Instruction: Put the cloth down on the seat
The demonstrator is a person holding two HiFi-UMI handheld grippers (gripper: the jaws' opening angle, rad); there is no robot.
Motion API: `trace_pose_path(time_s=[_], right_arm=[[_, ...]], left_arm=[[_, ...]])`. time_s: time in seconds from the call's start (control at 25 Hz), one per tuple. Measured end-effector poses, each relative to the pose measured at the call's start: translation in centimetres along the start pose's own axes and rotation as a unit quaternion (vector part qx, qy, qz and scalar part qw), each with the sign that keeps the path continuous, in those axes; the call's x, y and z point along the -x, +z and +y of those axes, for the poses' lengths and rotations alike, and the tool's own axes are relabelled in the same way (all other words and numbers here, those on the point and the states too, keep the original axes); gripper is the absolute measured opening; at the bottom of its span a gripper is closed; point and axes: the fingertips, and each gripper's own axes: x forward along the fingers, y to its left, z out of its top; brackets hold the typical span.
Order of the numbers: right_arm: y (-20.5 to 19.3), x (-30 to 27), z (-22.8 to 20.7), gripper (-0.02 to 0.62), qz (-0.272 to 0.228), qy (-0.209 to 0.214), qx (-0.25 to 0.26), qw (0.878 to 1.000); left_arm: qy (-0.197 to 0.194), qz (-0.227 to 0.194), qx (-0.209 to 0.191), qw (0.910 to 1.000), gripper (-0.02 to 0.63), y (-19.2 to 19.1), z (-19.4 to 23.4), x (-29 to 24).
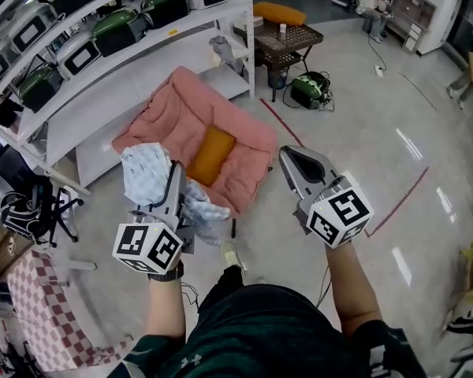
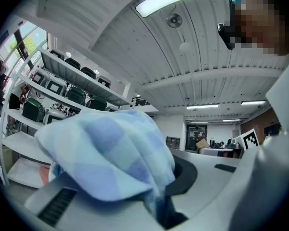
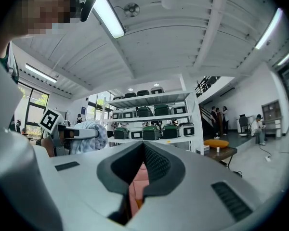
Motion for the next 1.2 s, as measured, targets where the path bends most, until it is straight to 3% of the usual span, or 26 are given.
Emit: trace_pose_path(time_s=[0.32,0.52,0.8,1.2], right_arm=[[-0.7,-8.3,-3.1,0.005,0.02,-0.007,-0.003,1.0],[-1.2,-11.9,-7.1,0.005,0.032,-0.003,-0.009,0.999],[-4.0,-19.7,-5.2,0.005,0.045,-0.033,-0.003,0.998],[-5.2,-24.6,-7.3,0.005,0.052,-0.046,-0.002,0.998]], left_arm=[[-0.007,0.015,-0.001,0.9999,0.049,-0.4,6.1,-6.8],[-0.012,0.028,-0.004,0.9995,0.049,-1.5,7.1,-12.0],[-0.06,0.046,-0.014,0.9971,0.049,-3.9,15.1,-15.0],[-0.085,0.082,-0.038,0.9923,0.049,-6.6,18.6,-20.3]])
